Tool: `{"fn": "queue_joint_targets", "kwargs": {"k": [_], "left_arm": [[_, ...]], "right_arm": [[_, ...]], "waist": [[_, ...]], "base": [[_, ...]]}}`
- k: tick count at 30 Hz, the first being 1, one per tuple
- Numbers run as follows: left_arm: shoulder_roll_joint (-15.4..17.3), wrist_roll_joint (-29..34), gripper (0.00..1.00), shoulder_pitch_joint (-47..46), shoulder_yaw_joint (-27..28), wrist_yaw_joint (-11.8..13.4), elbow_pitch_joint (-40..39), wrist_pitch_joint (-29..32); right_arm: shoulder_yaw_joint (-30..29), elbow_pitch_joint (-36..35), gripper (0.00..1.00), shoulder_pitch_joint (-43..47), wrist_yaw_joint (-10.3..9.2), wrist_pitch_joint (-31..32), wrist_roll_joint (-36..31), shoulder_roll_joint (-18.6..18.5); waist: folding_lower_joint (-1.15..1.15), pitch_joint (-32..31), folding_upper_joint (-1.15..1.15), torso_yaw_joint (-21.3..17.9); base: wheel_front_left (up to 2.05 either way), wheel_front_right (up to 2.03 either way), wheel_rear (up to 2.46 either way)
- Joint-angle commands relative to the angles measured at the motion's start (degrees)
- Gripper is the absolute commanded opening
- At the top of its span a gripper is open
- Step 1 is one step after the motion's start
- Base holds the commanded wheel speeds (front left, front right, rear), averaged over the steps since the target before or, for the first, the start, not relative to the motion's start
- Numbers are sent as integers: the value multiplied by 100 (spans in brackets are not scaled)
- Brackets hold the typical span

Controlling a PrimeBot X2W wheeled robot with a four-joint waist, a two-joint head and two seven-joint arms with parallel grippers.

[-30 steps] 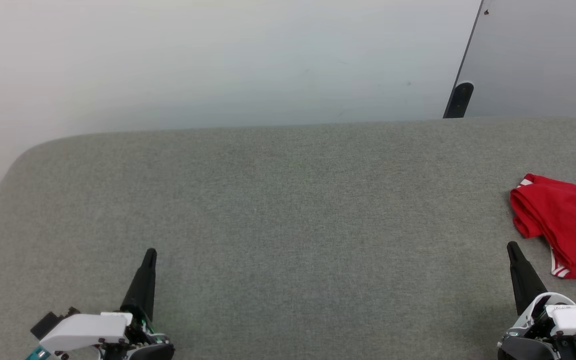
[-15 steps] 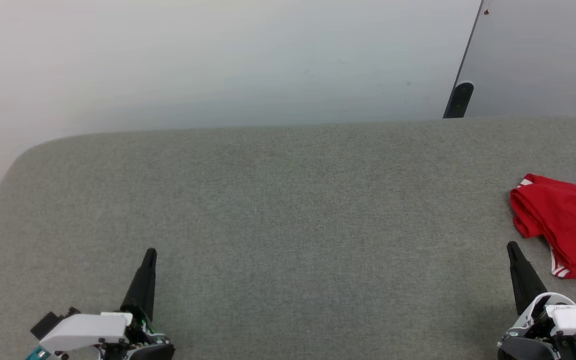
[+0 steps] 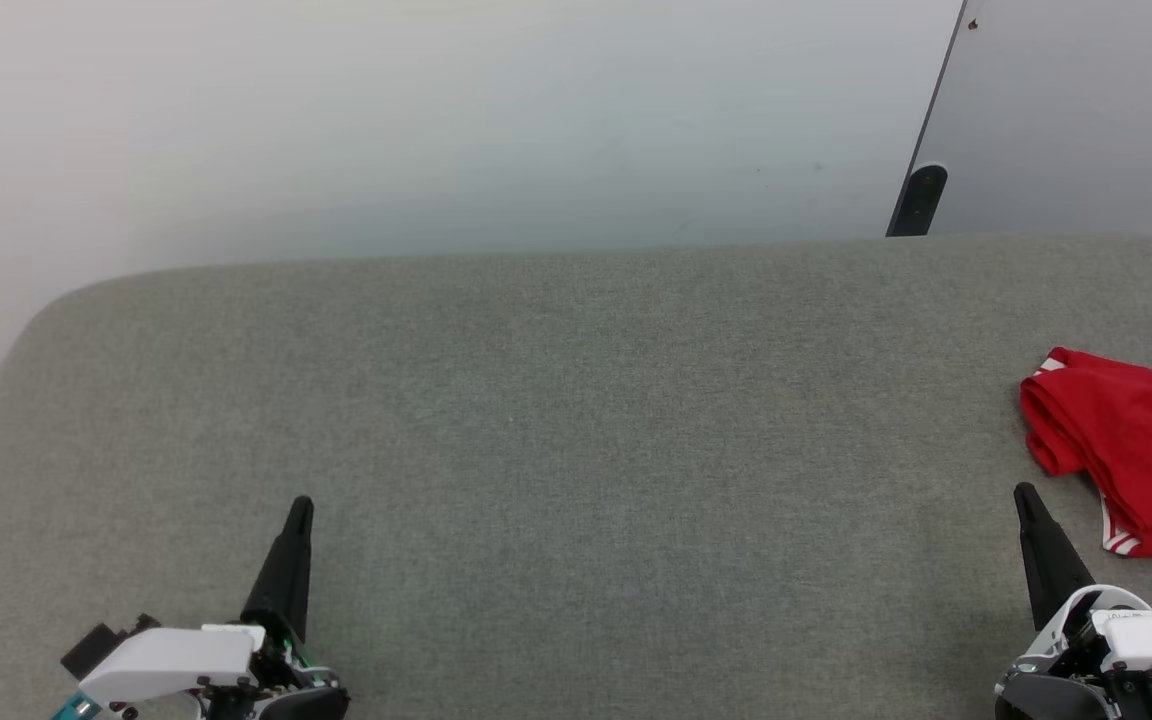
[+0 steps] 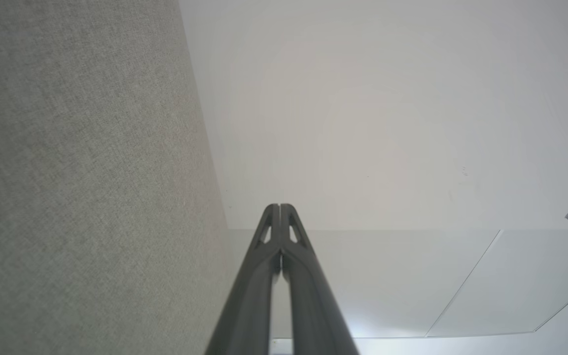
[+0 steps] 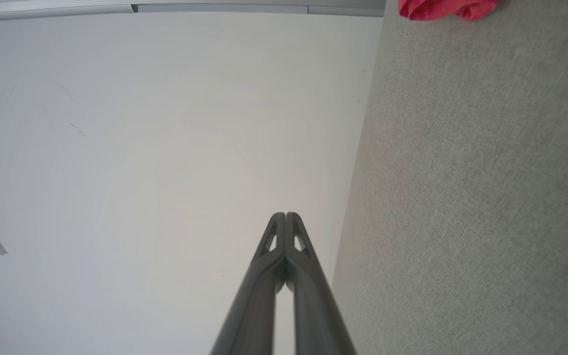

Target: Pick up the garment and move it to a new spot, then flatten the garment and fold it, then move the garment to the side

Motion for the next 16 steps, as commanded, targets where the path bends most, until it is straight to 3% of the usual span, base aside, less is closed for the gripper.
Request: {"fn": "queue_joint_targets", "kwargs": {"k": [1, 16], "left_arm": [[2, -9, 0, -58, 14, -35, 6, 16], [1, -9, 0, -58, 14, -35, 6, 16]], "right_arm": [[1, 0, 0, -19, -8, 9, 7, 20], [0, 0, 0, -19, -8, 9, 7, 19]], "waist": [[0, 0, 0, 0], [0, 0, 0, 0]], "base": [[0, 0, 0], [0, 0, 0]]}}
